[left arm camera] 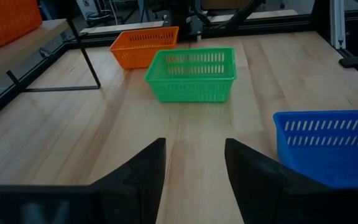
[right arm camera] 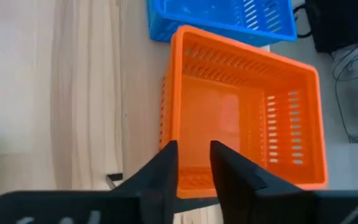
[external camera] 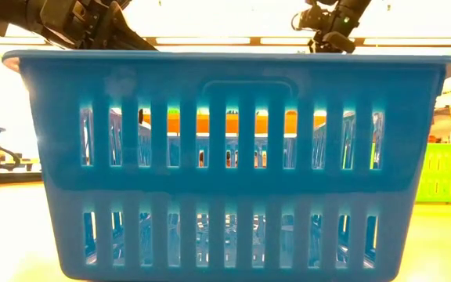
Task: Stack baskets on shelf by color
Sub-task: Stack the right blue bin on the blue bin on the shelf
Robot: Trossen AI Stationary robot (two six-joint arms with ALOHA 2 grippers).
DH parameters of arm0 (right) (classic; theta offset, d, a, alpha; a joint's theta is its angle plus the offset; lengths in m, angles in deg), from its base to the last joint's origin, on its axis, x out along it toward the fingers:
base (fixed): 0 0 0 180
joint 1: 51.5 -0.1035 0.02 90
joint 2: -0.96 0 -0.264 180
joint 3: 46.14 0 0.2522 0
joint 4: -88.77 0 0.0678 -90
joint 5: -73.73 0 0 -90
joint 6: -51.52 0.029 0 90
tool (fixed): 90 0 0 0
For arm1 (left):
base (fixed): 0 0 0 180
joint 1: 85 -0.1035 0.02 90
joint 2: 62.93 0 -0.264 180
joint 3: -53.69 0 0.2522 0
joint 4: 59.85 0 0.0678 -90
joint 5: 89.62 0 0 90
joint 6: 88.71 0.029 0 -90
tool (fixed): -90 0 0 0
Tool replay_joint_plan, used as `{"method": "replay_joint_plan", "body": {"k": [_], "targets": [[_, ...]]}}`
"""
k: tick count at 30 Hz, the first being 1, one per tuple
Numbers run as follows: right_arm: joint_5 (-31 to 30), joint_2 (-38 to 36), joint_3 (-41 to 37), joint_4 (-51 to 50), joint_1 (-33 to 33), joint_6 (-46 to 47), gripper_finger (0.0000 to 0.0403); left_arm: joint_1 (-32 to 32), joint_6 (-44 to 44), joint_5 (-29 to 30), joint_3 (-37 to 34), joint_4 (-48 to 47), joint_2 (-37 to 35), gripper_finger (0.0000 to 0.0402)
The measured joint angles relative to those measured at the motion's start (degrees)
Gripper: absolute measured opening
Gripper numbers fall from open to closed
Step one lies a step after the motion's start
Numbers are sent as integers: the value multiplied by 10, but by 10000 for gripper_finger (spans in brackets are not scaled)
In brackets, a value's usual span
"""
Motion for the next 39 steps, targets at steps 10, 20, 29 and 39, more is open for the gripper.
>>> {"method": "replay_joint_plan", "body": {"k": [10, 20, 29, 39], "targets": [[1, -44, 1, 16, -65, 61, 173, -4, -9, 6, 0, -1, 0, 172], [13, 5, 1, -3, -260, 243, 177, -14, -13, -54, 0, -2, 0, 172], [-91, 79, 1, -26, -341, 319, 176, 33, -44, -215, 63, -51, 24, 172], [-86, 83, 1, -43, -357, 420, 176, 35, -29, -202, 224, -149, 181, 172]]}}
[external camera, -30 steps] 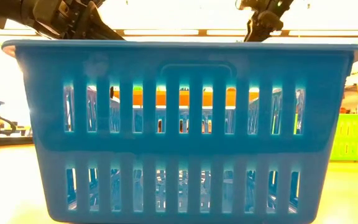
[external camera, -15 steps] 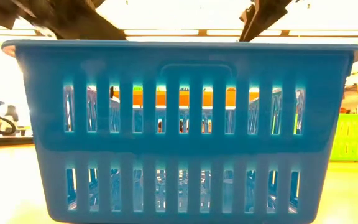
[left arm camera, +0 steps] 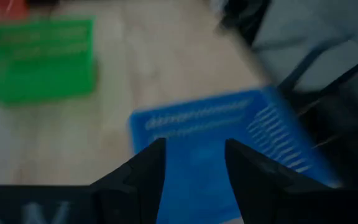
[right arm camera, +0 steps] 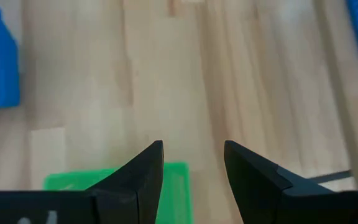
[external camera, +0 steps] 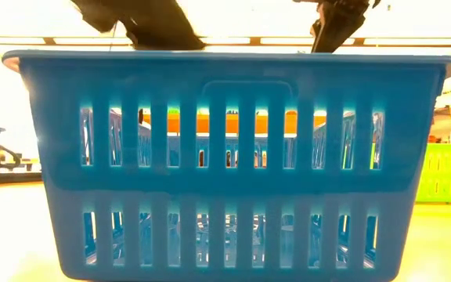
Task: Stack baskets on shelf by color
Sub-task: Stack the right blue bin on the blue bin on the shelf
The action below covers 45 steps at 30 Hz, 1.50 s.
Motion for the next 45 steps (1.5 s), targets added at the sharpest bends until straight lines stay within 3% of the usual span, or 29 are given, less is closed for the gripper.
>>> {"method": "replay_joint_plan", "body": {"k": [5, 9, 14, 21, 30, 38, 45], "targets": [[8, 2, 0, -20, -26, 25, 176, -26, -13, 15, 91, -153, 81, 172], [6, 2, 0, -26, -46, 37, 176, -38, -11, -2, 134, -193, 122, 172], [-9, 2, 0, -25, -61, 43, 176, -60, -5, 26, 145, -221, 142, 172], [-13, 2, 0, -25, -62, 48, 176, -110, 19, 152, 144, -263, 141, 172], [-13, 2, 0, -25, -62, 50, 176, -204, 69, 212, 144, -261, 140, 172], [-7, 2, 0, -15, -62, 61, 176, -282, 70, 217, 144, -271, 134, 171], [-7, 2, -33, 103, -62, -7, 176, -253, 82, 197, 144, -282, 55, 171]]}}
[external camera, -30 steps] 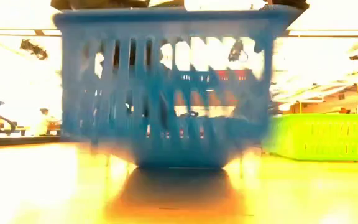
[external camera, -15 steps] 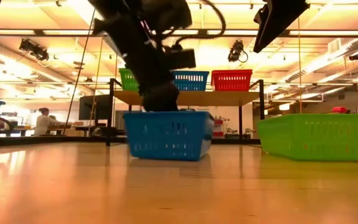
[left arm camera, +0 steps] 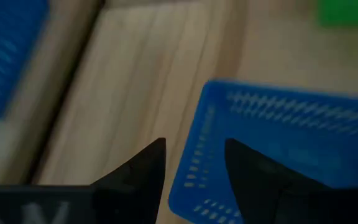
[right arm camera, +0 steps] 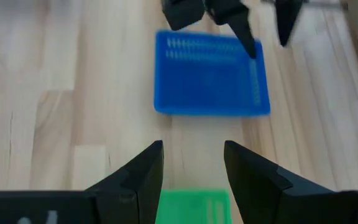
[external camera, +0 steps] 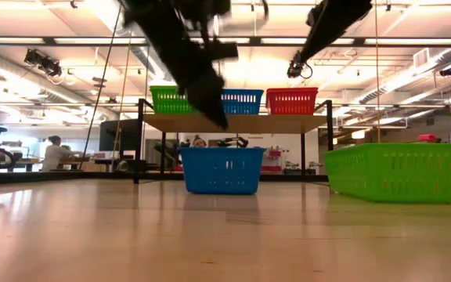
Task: Stack baskets on shelf by color
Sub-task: Stack the right blue bin on the blue bin on the shelf
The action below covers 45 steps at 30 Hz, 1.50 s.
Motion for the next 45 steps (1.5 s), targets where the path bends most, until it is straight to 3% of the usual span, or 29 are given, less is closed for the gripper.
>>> {"method": "replay_joint_plan", "body": {"k": [9, 13, 18, 23, 32, 38, 45], "targets": [[-2, 0, -117, 231, 1, -81, 176, 99, -17, -7, -6, -49, -96, 171], [-6, 1, -172, 323, 1, -94, 176, 128, -39, -12, -59, -45, -104, 171], [-7, 44, -187, 377, 1, -106, 176, 141, -70, -22, -137, 46, -118, 171], [-17, 133, -133, 353, 3, -128, 176, 149, -78, -63, -198, 130, -155, 171], [1, 240, -2, 271, 18, -109, 176, 187, -113, -68, -276, 183, -218, 171], [7, 284, 24, 217, 31, -73, 169, 212, -134, -47, -337, 289, -227, 171], [16, 290, 24, 203, 49, -62, 125, 233, -157, -18, -348, 293, -224, 171]]}}
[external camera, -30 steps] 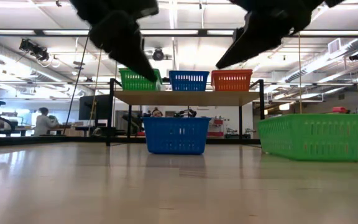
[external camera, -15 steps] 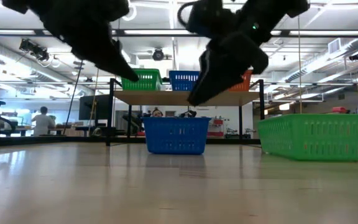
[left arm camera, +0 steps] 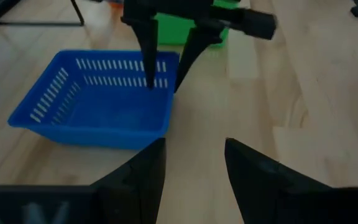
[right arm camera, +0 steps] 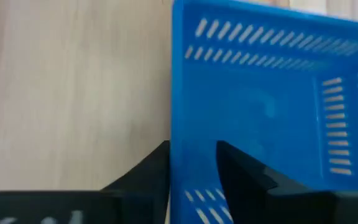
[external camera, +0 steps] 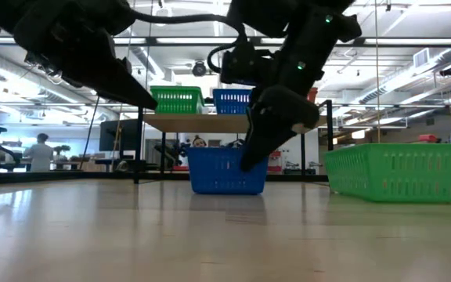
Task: Stack baskets on shelf by color
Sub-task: Stack the right blue bin on the blue bin on the shelf
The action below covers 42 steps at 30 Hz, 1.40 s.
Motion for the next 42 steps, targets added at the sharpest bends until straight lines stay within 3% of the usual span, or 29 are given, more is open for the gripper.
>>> {"method": "replay_joint_plan", "body": {"k": [5, 7, 13, 21, 27, 37, 42], "targets": [[3, -2, 0, -4, -2, -26, 28, 6, 0, 14, 1, 12, 0, 172], [1, -2, 0, -4, -6, -43, 14, 6, 1, 14, 0, 13, 0, 172], [-8, -30, 23, -37, -21, -56, 12, 6, 0, 15, 0, 16, 0, 172], [-83, -106, 91, -145, -33, -72, 12, 6, 0, 16, 0, 15, 0, 172], [-138, -160, 120, -159, -23, -153, 12, 6, 2, 29, 0, 15, 0, 172], [-141, -216, 143, -148, 72, -320, 12, 5, 2, 30, 0, 16, 3, 172], [-90, -216, 143, -146, 154, -365, 12, 5, 2, 34, 0, 17, 3, 172]]}}
